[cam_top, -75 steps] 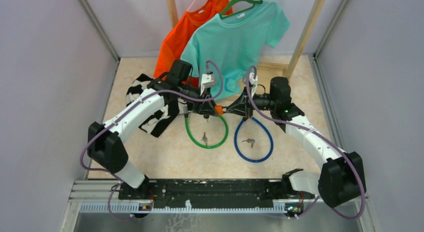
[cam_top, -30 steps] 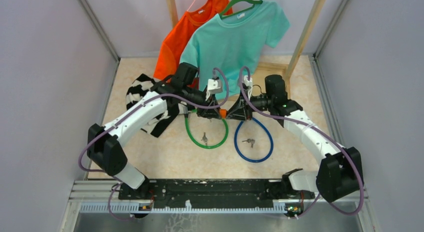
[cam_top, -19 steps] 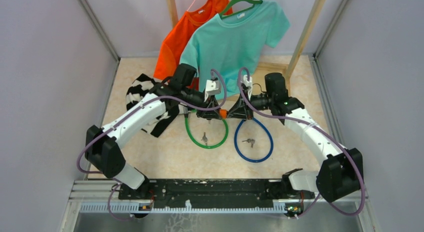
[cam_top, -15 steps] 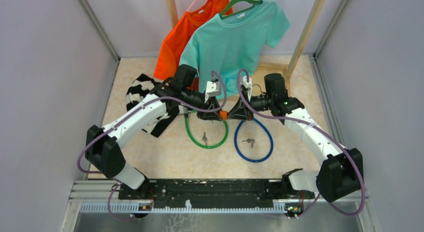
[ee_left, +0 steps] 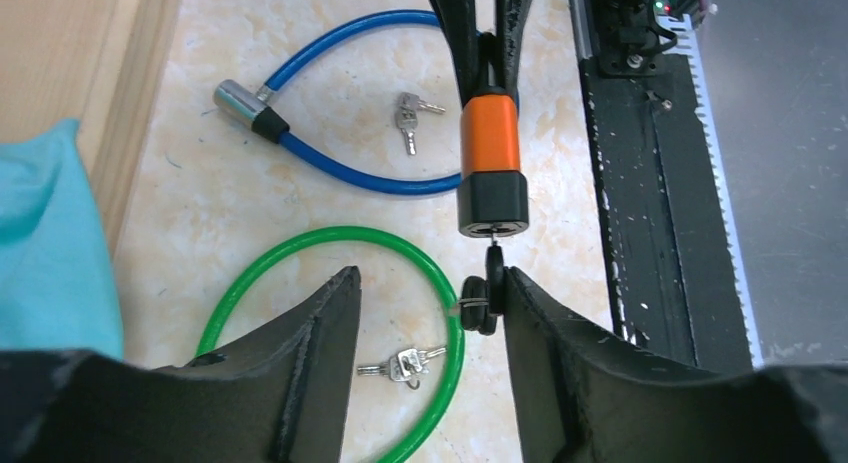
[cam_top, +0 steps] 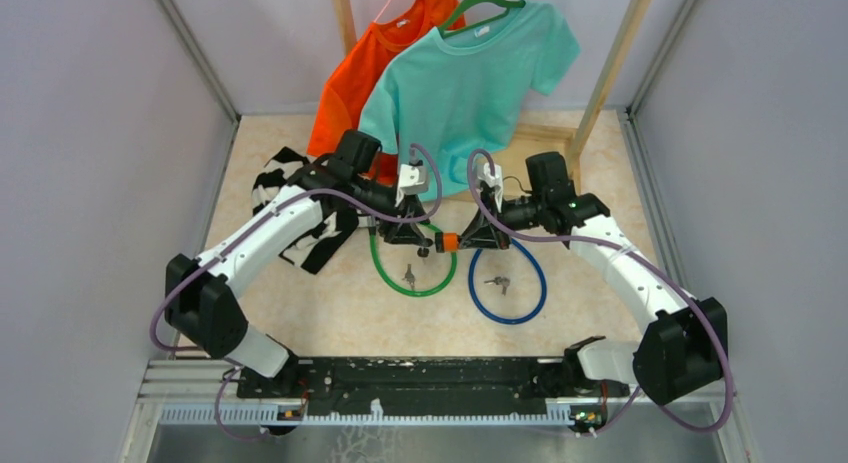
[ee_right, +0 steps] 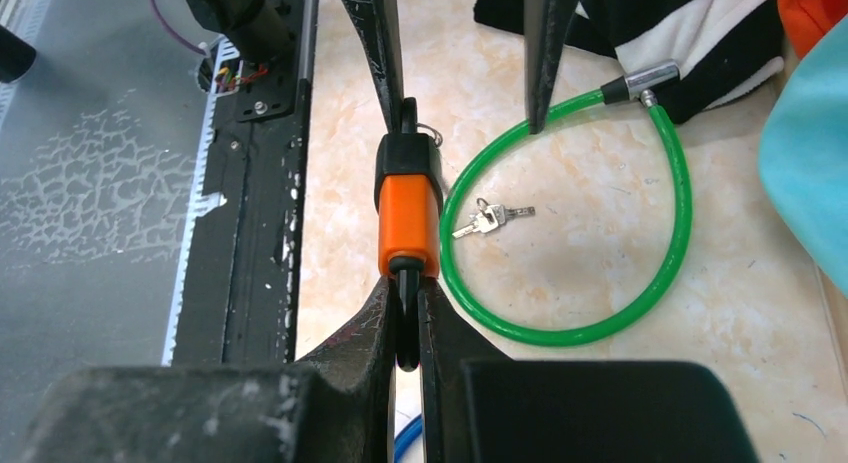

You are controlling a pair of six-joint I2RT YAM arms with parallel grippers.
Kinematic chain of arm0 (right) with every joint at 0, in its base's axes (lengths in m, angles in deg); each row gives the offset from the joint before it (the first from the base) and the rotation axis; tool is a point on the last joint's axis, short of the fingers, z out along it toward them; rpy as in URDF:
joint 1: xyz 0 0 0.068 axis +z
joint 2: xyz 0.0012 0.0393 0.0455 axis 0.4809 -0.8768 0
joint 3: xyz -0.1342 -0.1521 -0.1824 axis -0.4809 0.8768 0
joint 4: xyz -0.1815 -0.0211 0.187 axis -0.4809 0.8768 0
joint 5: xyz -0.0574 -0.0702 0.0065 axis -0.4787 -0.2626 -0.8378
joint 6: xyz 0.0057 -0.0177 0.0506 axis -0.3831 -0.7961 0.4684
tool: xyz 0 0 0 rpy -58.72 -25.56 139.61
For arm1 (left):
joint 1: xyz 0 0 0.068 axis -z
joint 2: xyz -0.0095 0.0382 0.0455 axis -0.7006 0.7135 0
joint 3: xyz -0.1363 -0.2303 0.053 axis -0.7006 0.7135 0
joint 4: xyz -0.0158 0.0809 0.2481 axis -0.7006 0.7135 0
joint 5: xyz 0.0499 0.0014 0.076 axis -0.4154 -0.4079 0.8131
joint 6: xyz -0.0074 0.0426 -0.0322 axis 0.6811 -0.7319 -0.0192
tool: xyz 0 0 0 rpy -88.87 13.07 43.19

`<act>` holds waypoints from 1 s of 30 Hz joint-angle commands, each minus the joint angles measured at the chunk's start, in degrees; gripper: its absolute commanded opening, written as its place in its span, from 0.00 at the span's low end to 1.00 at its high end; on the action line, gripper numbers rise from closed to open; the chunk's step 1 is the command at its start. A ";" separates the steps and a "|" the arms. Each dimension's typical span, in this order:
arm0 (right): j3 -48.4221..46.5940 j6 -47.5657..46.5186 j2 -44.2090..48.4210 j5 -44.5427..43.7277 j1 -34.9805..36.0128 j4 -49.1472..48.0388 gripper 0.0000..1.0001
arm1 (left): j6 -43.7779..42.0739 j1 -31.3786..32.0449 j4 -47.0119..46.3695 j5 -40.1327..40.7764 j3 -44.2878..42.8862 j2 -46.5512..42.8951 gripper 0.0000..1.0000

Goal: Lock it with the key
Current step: Lock the lock.

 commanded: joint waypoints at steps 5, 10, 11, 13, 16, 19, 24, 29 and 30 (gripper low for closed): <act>-2.84 -1.78 2.91 1.34 0.33 -1.80 0.00 | -0.25 -0.23 6.38 -4.50 -3.98 4.10 0.41; -1.98 -1.36 3.51 0.57 0.35 -2.60 0.00 | 2.20 -0.23 4.60 -5.92 -3.82 4.90 0.31; -1.84 -1.30 3.60 0.27 0.35 -2.81 0.00 | 2.52 -0.23 4.61 -6.32 -3.82 5.03 0.28; -1.65 -1.32 3.74 -0.30 0.35 -3.03 0.00 | 2.81 -0.22 4.53 -6.92 -3.87 5.36 0.23; -1.23 -1.24 3.95 -1.64 0.36 -3.51 0.00 | 2.78 -0.23 4.58 -7.94 -3.62 5.37 0.10; -1.05 -1.61 4.43 -3.37 -0.07 -3.41 0.00 | 1.37 -0.23 5.13 -7.85 -2.99 4.91 0.00; -2.08 -5.02 5.36 -3.39 -4.02 0.00 0.00 | -3.73 -2.15 10.30 -5.31 -2.82 3.76 0.00; -4.43 -9.73 5.28 -0.84 -9.97 5.85 0.00 | -10.53 -9.00 19.63 -3.28 -2.78 2.56 0.00; -4.65 -10.56 5.31 -1.14 -10.17 6.67 0.00 | -12.10 -9.88 21.25 -1.61 -2.24 2.14 0.00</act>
